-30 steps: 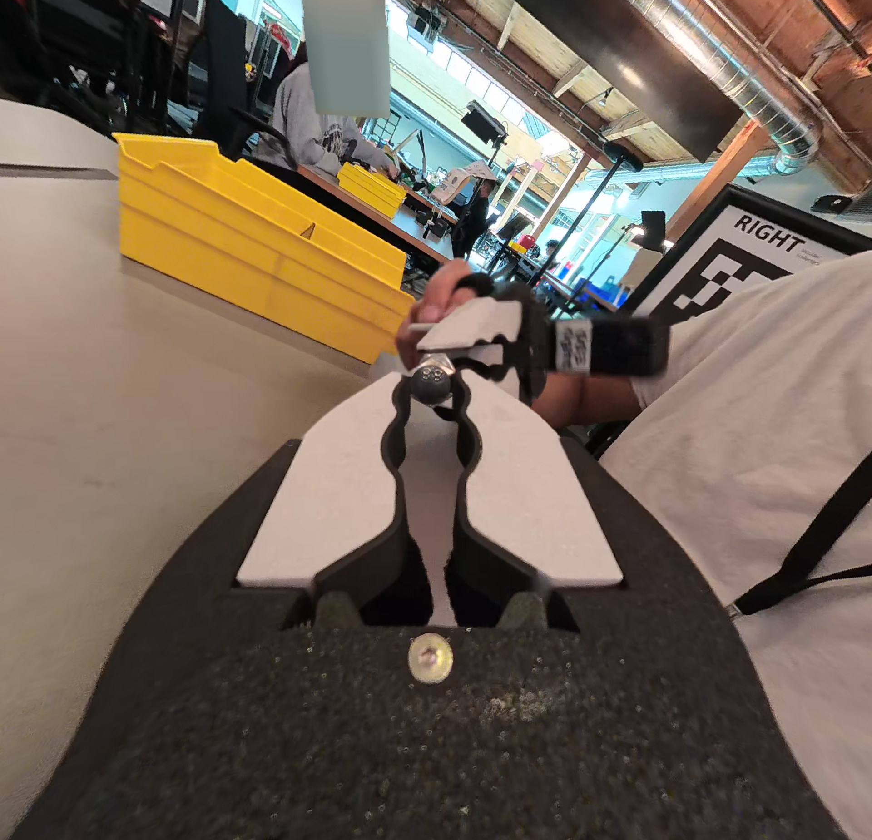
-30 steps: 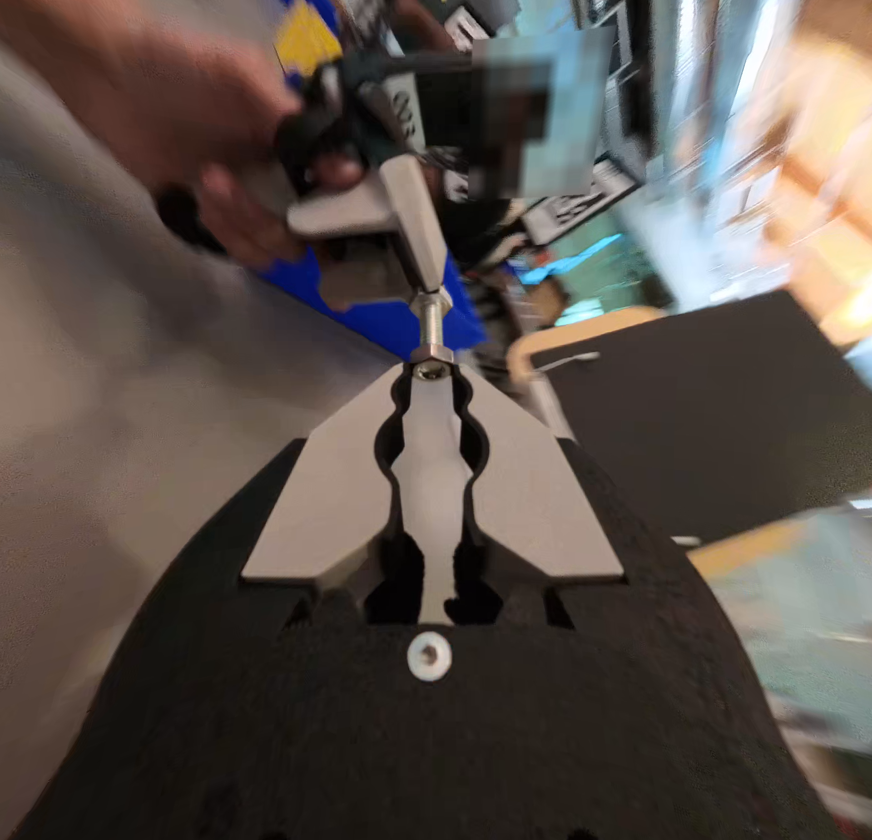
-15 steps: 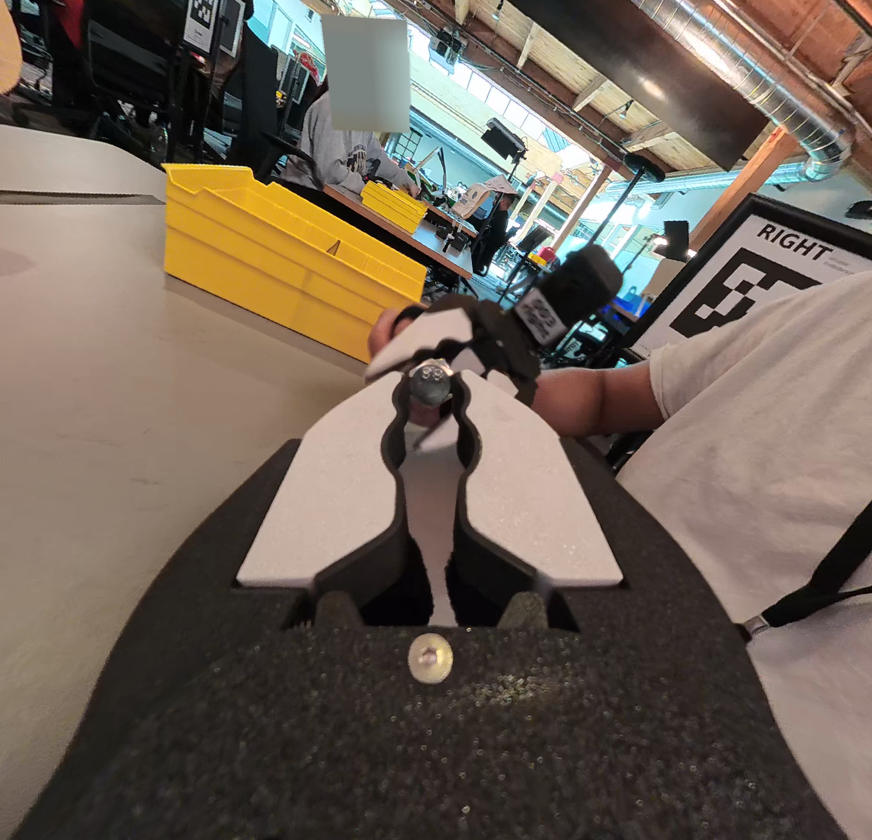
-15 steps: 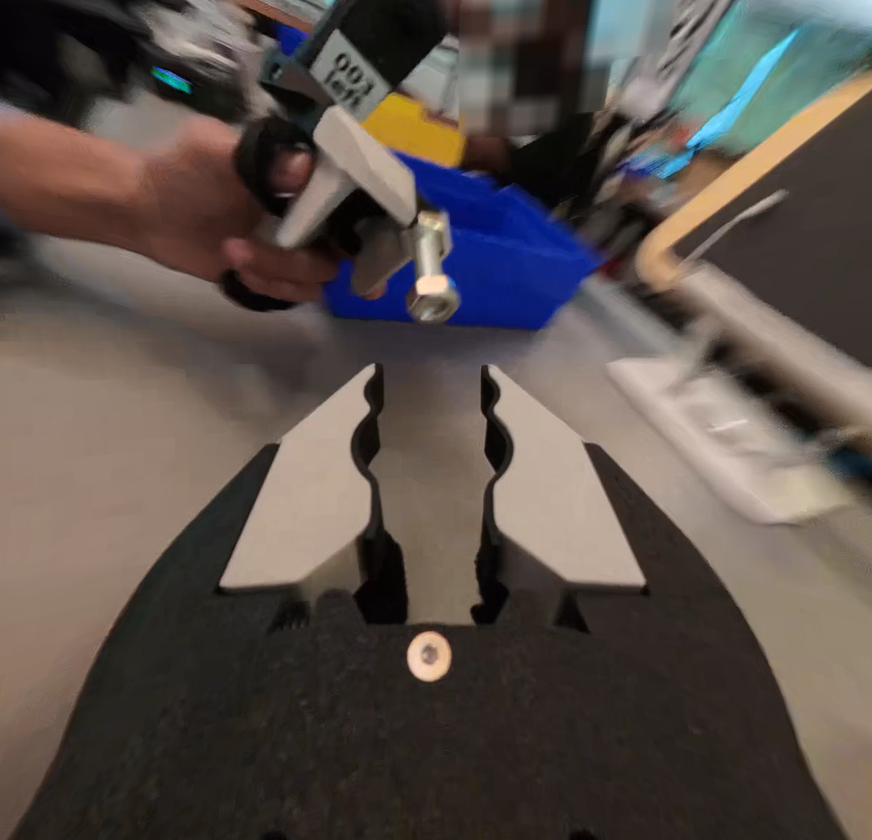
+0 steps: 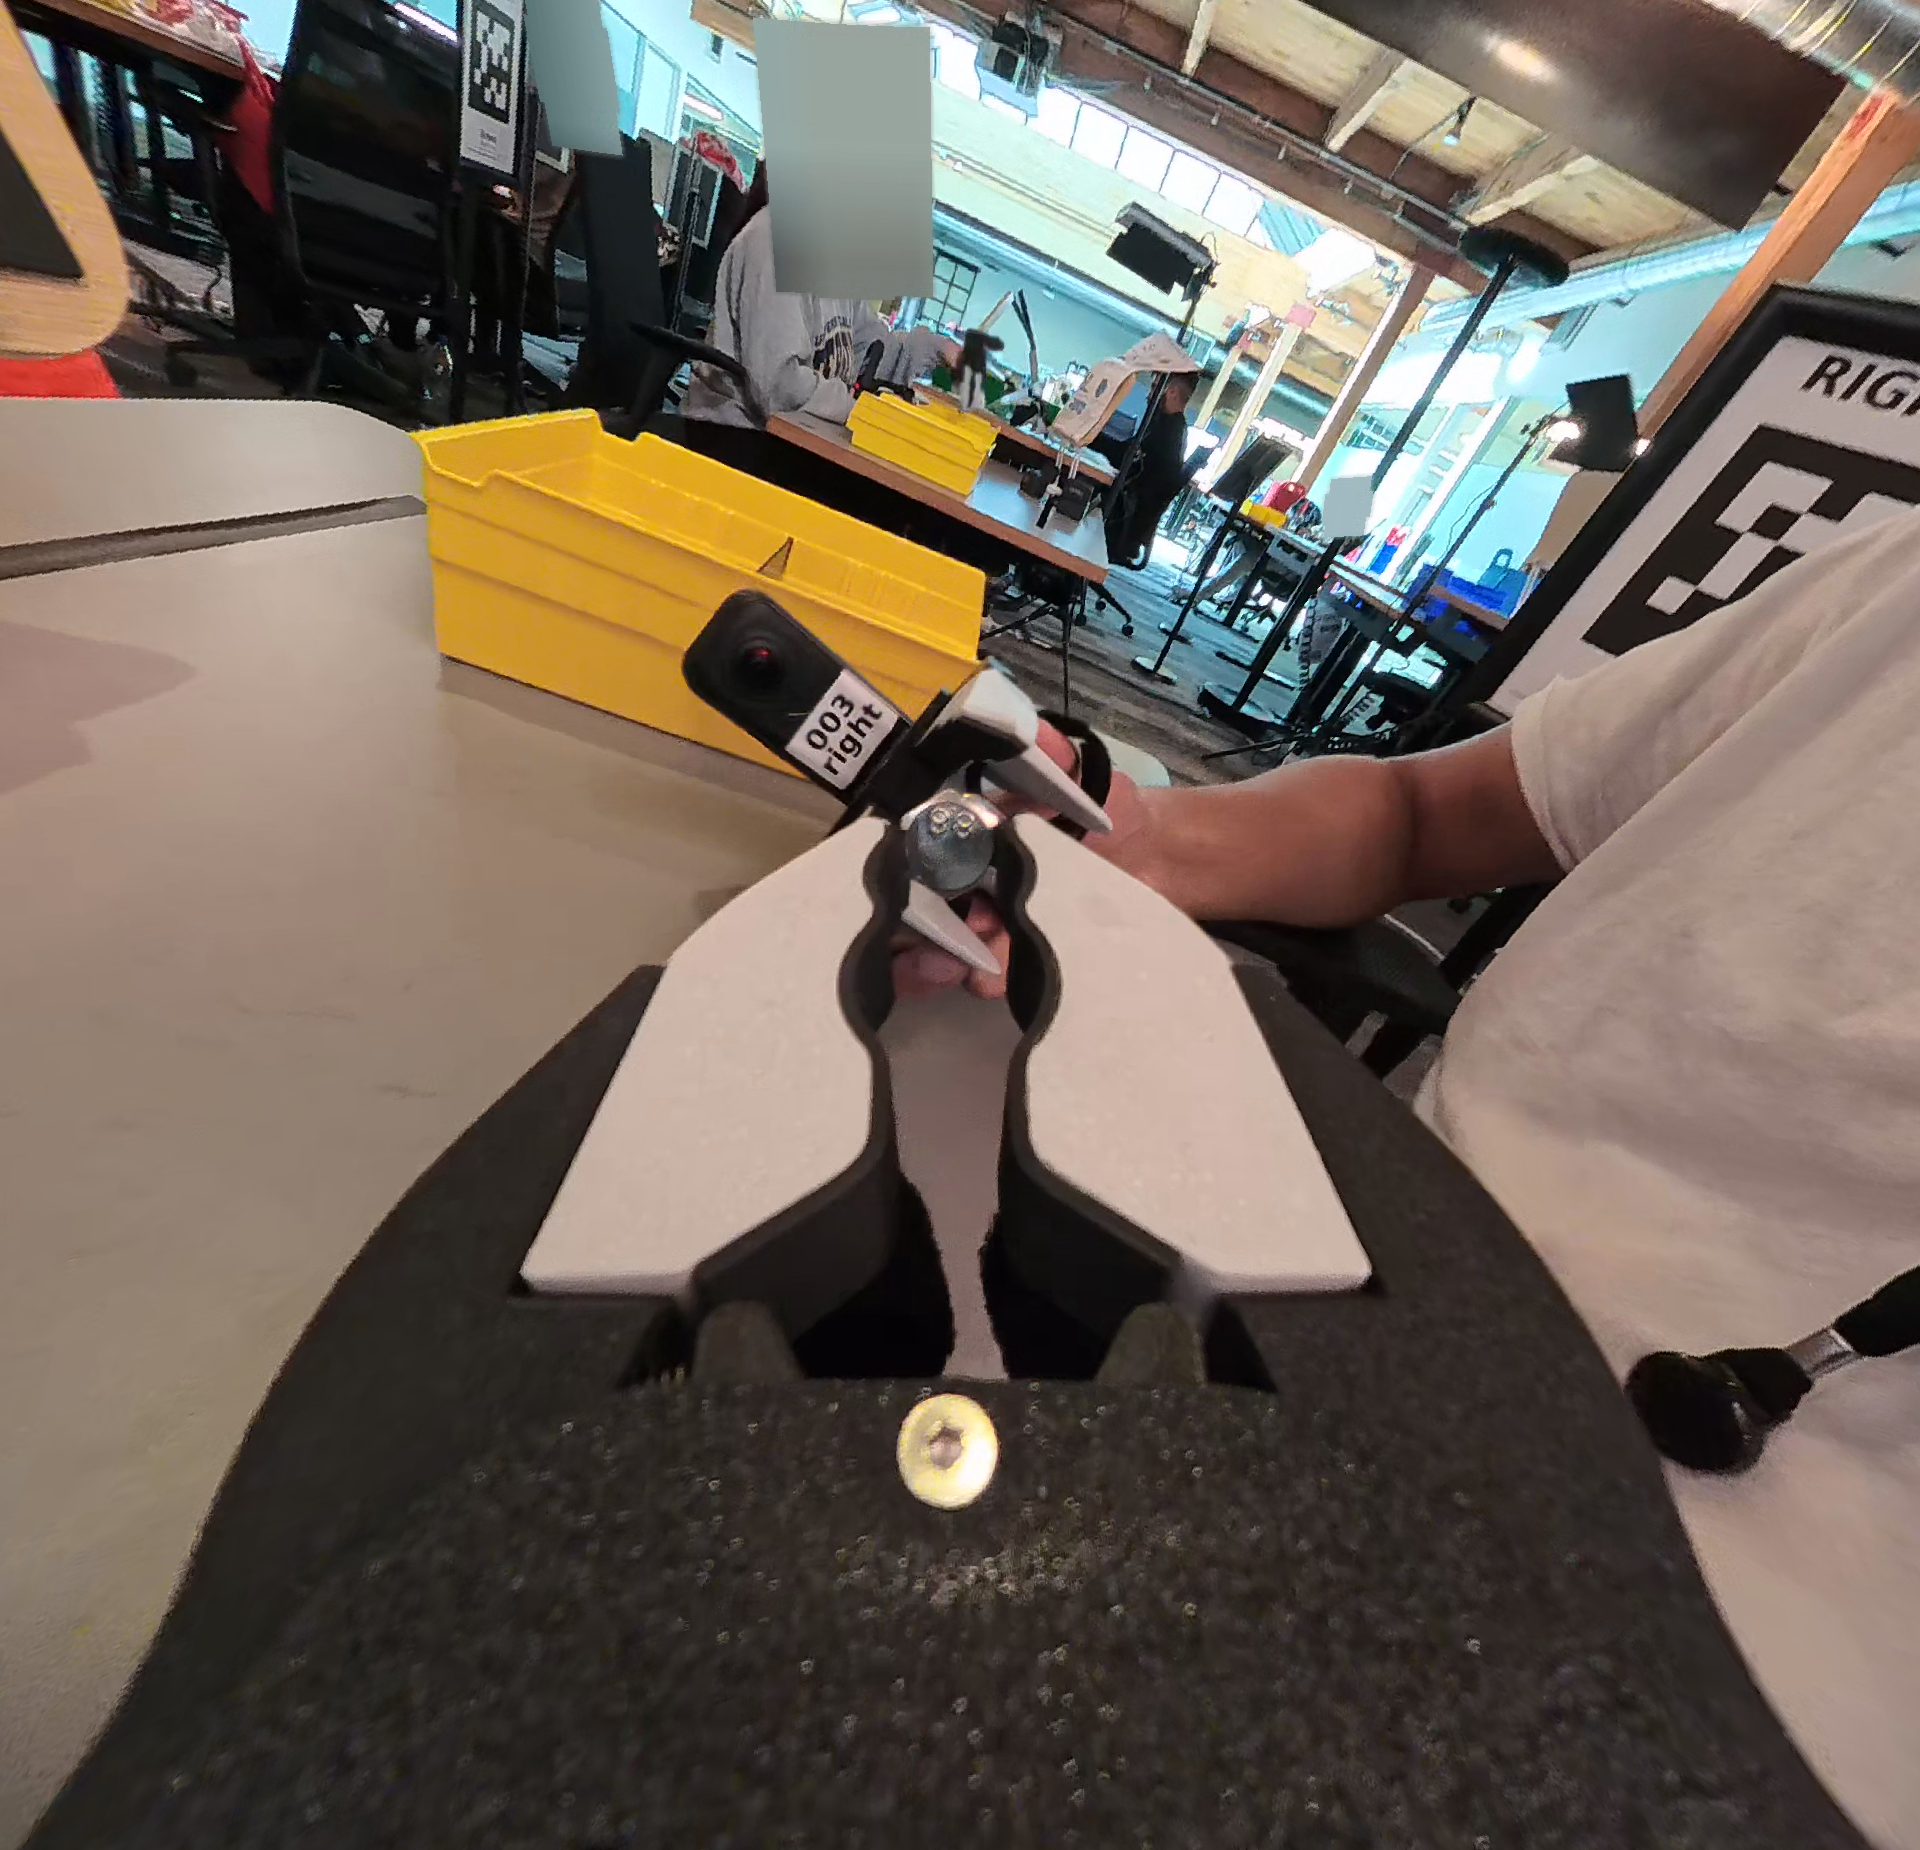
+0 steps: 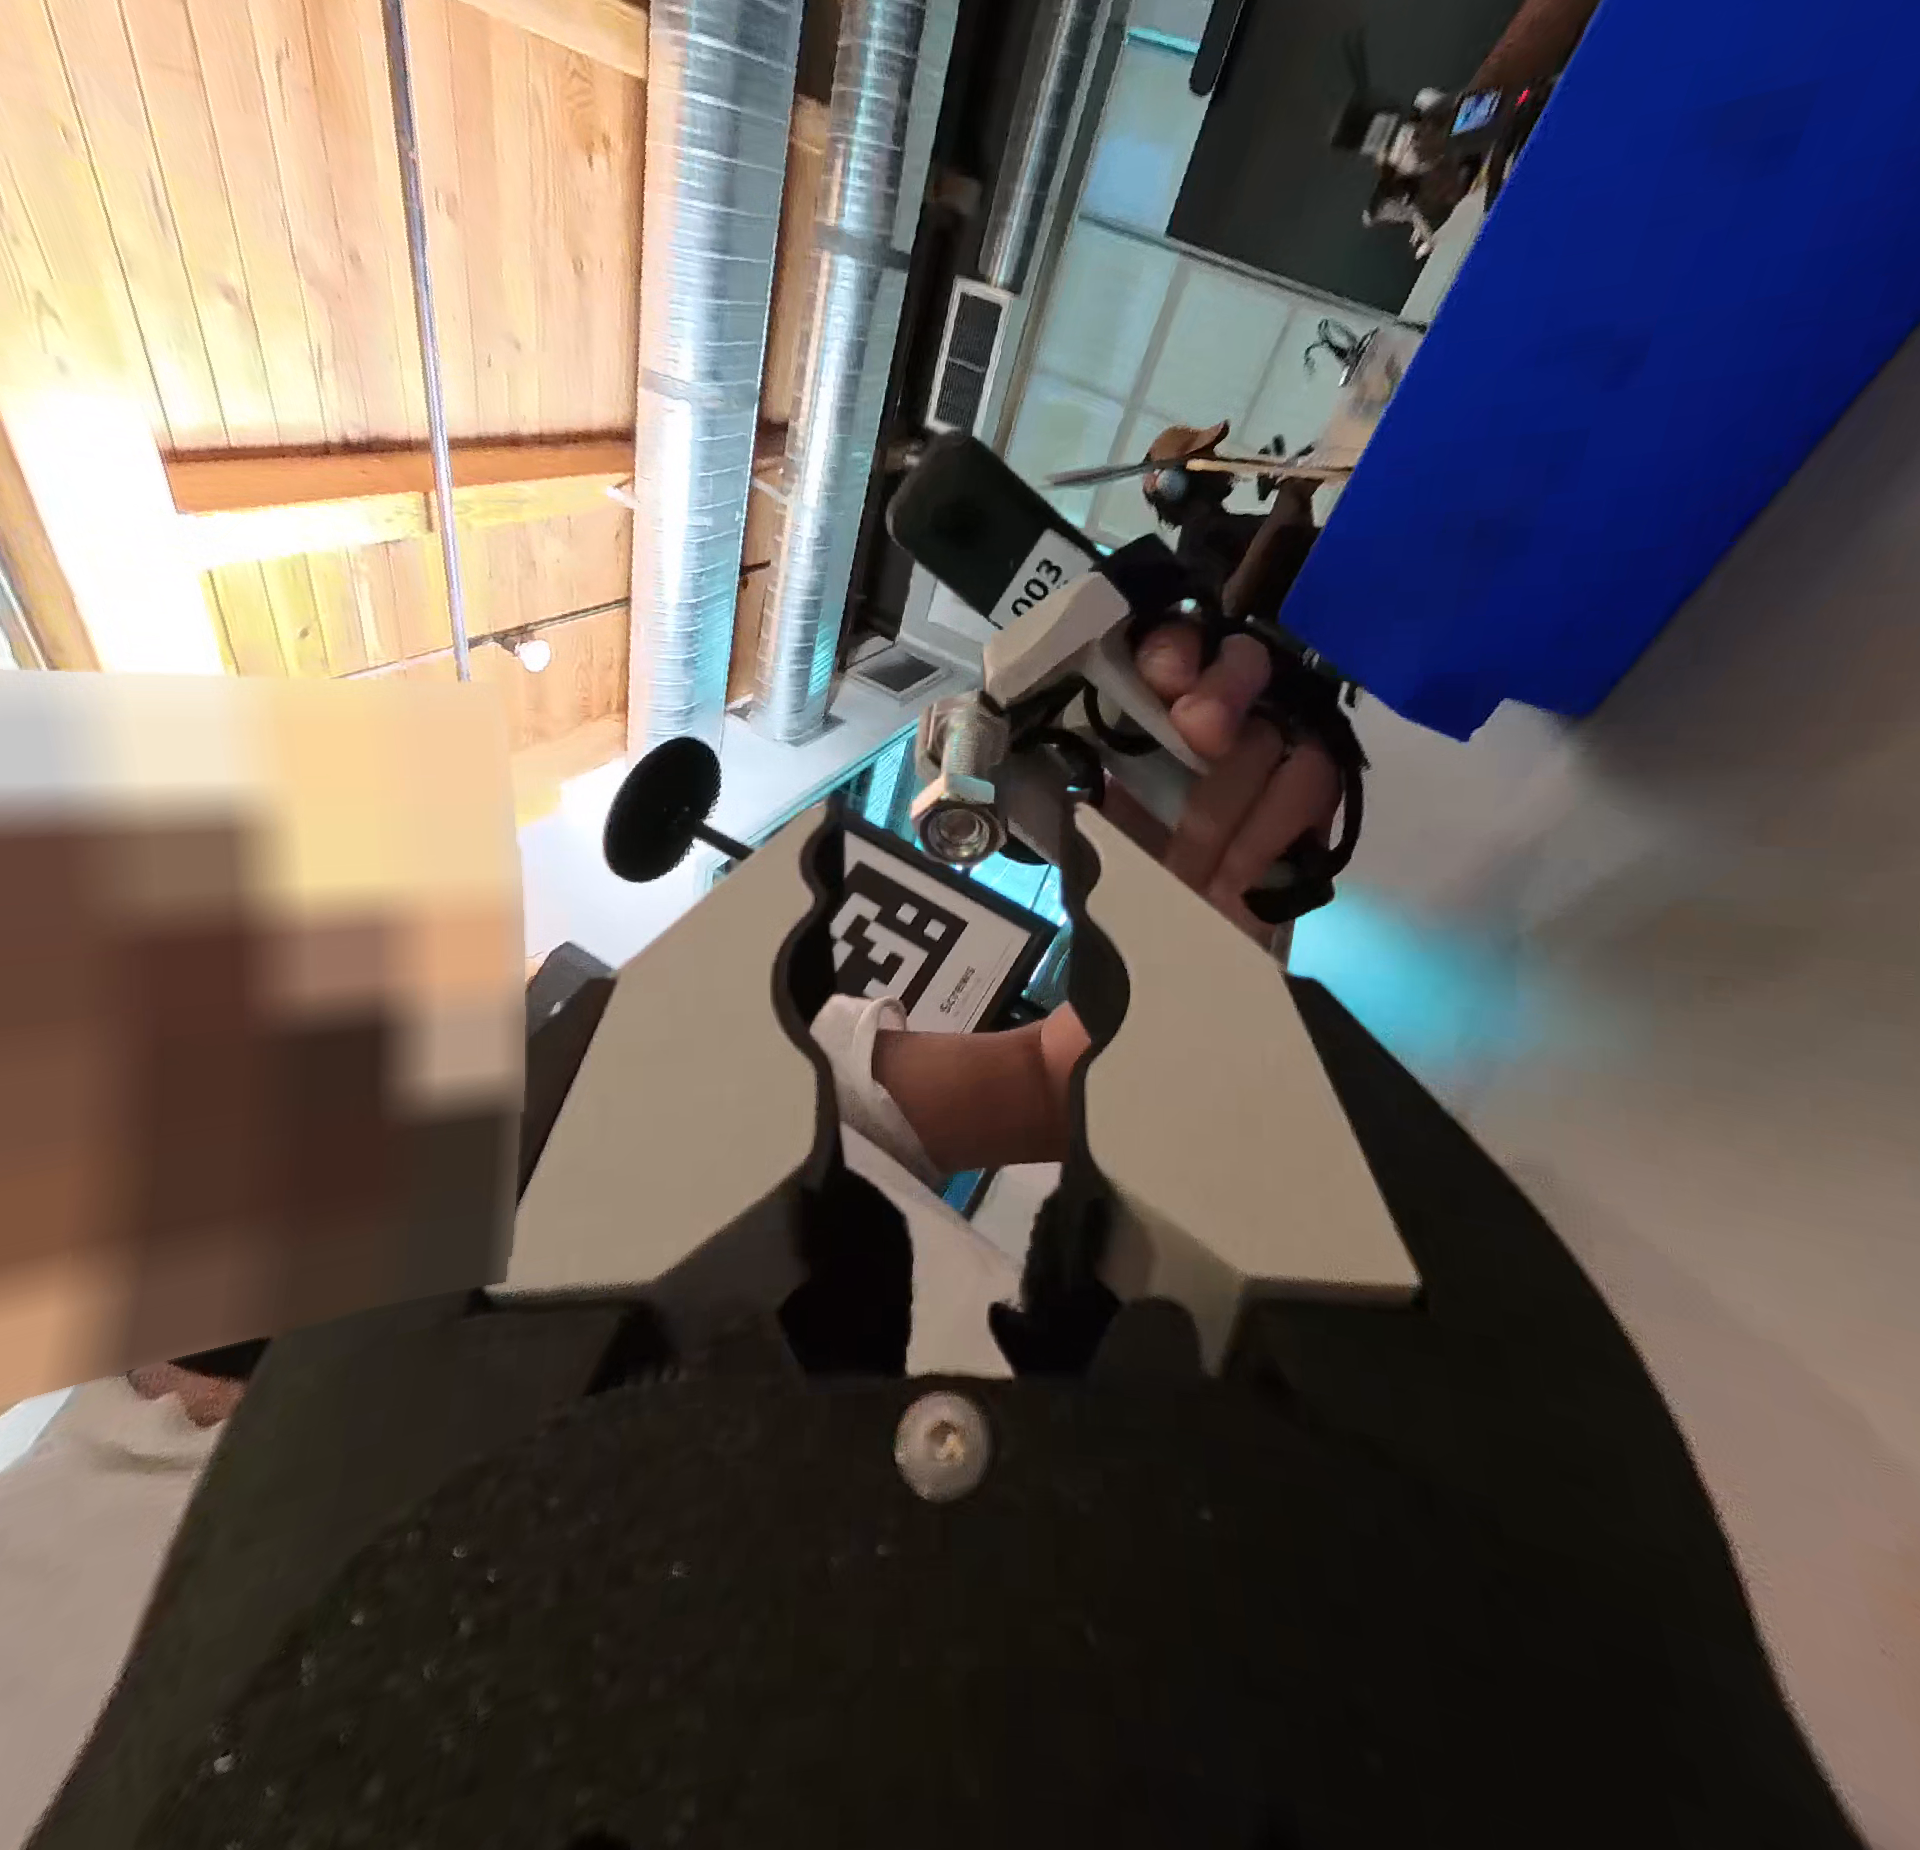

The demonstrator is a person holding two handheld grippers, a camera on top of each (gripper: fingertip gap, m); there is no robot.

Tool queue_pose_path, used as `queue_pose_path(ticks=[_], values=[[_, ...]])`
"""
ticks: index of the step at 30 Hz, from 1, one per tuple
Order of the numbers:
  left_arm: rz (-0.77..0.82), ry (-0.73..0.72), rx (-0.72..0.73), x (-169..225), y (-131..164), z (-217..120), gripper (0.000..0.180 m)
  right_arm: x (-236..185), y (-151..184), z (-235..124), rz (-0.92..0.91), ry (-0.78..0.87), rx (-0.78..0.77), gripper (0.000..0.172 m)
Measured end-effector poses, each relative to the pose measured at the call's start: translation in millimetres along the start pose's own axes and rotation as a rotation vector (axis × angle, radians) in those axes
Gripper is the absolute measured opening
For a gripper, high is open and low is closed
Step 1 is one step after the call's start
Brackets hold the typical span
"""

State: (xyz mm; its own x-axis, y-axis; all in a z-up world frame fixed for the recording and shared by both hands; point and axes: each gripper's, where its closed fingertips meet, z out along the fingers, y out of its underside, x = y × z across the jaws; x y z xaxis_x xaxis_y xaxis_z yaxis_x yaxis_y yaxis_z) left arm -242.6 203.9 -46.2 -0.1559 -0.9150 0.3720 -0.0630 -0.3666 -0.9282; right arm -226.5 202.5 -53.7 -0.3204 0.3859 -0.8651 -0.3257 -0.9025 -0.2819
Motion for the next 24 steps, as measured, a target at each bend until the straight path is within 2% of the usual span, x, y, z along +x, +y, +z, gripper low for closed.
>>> queue_pose_path(ticks=[2,3,4,7,9,12,20,22,24], values=[[0.012,-0.007,-0.015,0,3,2,0.016,2,3,1,0.003,0.004,-0.019,0.036],[0.015,-0.011,-0.017,-1,4,2,0.016,3,3,1,-0.005,0.018,-0.026,0.030],[0.014,-0.010,-0.020,-1,4,2,0.016,5,1,-1,-0.030,0.038,-0.016,0.017],[0.003,-0.007,-0.017,-2,5,3,0.017,4,1,-2,-0.155,0.101,-0.035,0.017],[-0.004,-0.012,-0.015,-3,5,3,0.016,3,-2,-2,-0.341,0.197,-0.045,0.017],[-0.071,0.038,0.022,0,1,2,0.016,-2,2,1,-0.814,0.390,-0.144,0.017],[-0.151,0.117,0.047,8,0,6,0.016,-11,10,-2,-2.555,1.021,-0.505,0.017],[-0.180,0.130,0.059,8,-1,5,0.016,-10,11,0,-2.812,1.111,-0.529,0.017],[-0.194,0.131,0.069,6,-2,4,0.017,-10,9,1,-2.830,1.132,-0.526,0.017]])
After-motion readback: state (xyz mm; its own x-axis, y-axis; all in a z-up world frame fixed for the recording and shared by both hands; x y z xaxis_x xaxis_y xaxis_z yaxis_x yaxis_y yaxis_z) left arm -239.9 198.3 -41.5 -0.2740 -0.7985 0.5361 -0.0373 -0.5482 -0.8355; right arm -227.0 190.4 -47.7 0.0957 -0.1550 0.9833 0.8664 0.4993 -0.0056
